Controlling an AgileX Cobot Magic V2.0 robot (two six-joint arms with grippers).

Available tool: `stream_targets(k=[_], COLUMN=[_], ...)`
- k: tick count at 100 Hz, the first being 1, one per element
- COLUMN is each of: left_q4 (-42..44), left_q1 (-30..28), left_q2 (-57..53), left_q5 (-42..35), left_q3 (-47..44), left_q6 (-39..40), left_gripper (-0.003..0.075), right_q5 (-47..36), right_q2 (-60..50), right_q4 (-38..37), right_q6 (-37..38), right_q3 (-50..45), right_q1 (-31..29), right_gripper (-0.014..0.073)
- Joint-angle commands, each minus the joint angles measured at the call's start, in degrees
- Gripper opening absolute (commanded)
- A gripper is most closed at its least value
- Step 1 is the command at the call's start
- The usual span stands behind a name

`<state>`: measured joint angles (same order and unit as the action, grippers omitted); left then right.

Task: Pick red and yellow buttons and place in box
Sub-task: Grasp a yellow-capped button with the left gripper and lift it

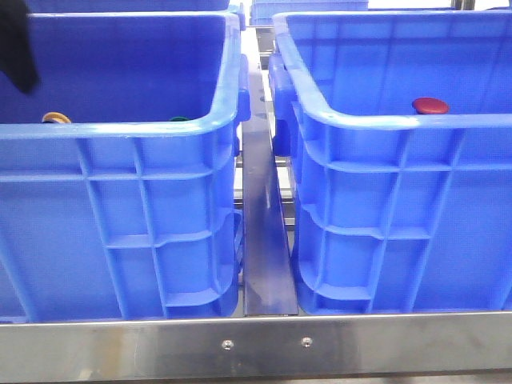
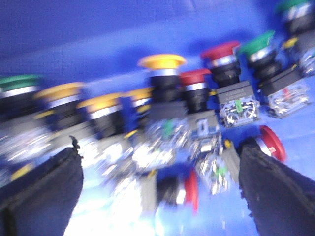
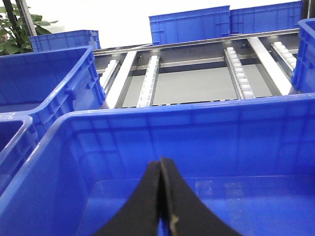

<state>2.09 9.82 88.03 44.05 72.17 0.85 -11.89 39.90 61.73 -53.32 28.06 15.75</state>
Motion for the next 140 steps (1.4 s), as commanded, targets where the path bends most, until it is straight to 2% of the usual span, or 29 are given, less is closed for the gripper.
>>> stream_targets(k=[1,60,74,98,112,140], left_q4=[-0.1,1.2,1.2,1.2,1.2,-0.4], left_q1=[0.5,0.5,0.5,0.5,0.5,0.7], left_q2=[1.4,10.4,10.4,10.4,10.4,6.4], left_q5=[-1.9,-6.8,-6.9,-6.8,-6.8,-4.4], left_q3=[3.5,5.3,5.3,5.3,5.3,5.3], left_q6=[-0.2,-0.3,-0.3,-0.3,-0.3,-0.3], left_gripper=[0.0599,0.0582,0.0470,0.0141,-0.0020,-0.0019], right_q5=[-1.6,-1.6,-1.6,-1.6,-1.6,-1.7], right_q2=[-0.3,-0.3,-0.3,-0.3,-0.3,-0.3], right_q4=[-0.8,-0.8,-0.8,-0.8,-0.8,-0.8], right_q6=[-0.5,-0.5,-0.5,-0.5,-0.5,-0.5], right_q3=[1.6,1.6,1.6,1.6,1.6,1.6], right_q1=[-0.1,-0.1,-0.1,-0.1,-0.1,-0.1], right_gripper=[-0.0095,-0.0095,-0.0095,-0.0095,-0.0095,-0.0095])
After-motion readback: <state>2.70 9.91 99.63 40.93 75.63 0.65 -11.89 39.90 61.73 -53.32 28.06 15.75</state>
